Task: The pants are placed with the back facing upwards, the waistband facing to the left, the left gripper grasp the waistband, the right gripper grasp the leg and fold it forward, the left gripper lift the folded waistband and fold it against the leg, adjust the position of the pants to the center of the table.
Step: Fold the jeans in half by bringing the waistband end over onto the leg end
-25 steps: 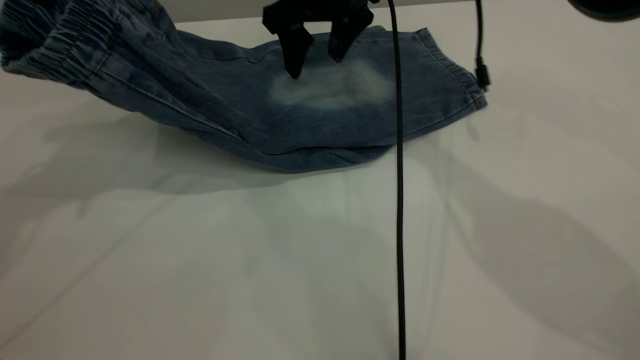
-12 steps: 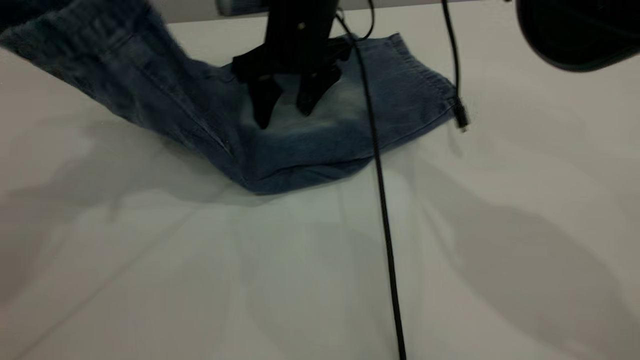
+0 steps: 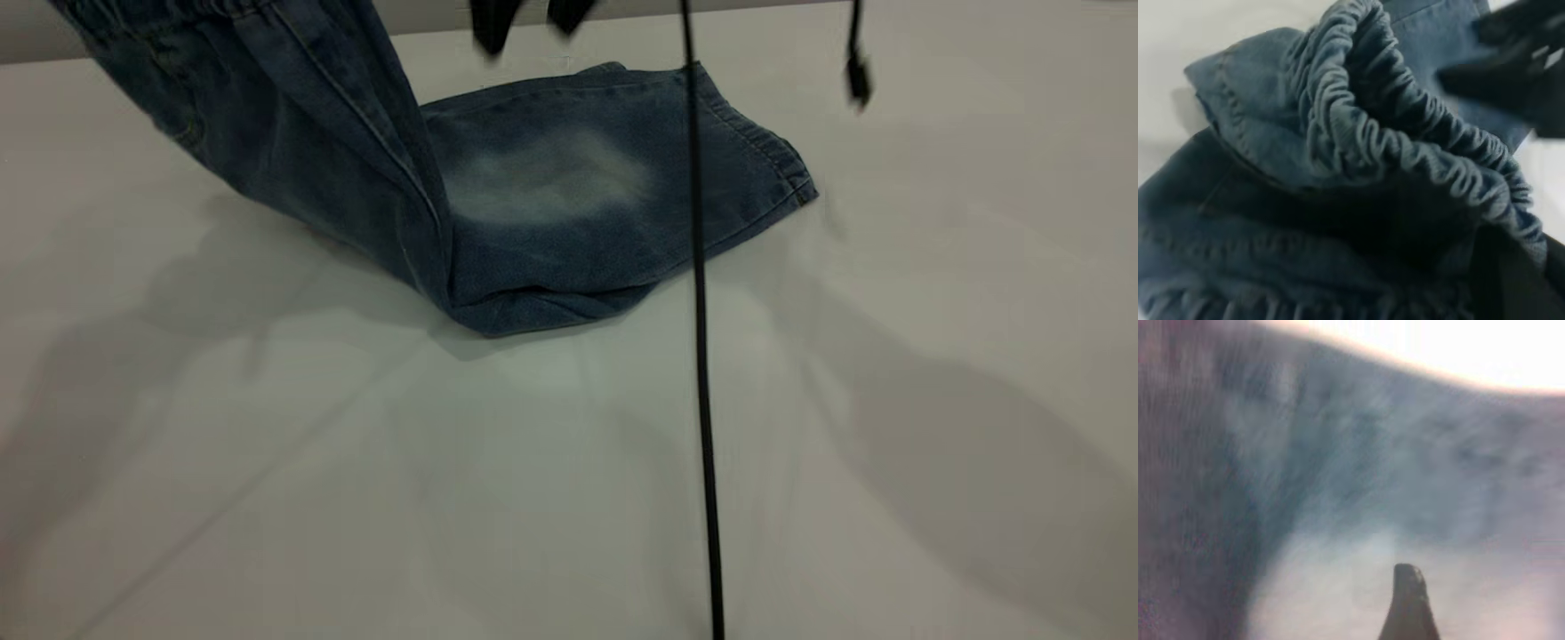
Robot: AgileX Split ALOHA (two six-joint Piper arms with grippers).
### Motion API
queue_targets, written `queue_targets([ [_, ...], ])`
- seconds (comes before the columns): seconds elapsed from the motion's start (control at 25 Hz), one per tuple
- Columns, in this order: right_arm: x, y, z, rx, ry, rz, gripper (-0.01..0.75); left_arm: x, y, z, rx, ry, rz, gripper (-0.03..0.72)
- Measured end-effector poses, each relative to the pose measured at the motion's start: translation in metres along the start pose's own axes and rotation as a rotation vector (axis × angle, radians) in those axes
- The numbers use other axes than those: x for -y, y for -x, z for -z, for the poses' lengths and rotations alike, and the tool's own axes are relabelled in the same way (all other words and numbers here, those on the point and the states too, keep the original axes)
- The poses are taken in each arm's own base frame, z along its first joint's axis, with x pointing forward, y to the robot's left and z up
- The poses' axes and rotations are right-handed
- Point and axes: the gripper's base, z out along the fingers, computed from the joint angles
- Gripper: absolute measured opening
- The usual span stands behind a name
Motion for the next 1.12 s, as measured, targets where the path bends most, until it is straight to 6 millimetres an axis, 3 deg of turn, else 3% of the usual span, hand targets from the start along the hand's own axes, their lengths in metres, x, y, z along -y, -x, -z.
queue_targets([
  [0.28, 0.048, 0.016, 0.076, 0.133, -0.093, -0.057, 0.448, 0.013, 0.008, -0.038, 0.007, -0.027, -0.036, 0.046],
  [0.52, 0.086, 0.015, 0.122, 0.206, -0.146, -0.119, 0.448, 0.032, 0.023, -0.078, -0.031, -0.059, -0.099, 0.045],
  [0.84, 0.122, 0.007, 0.138, 0.225, -0.186, -0.179, 0.448, 0.057, 0.039, -0.143, -0.102, -0.113, -0.178, 0.045],
  [1.12, 0.121, 0.007, 0.138, 0.226, -0.181, -0.179, 0.448, 0.069, 0.043, -0.193, -0.156, -0.148, -0.219, 0.045],
])
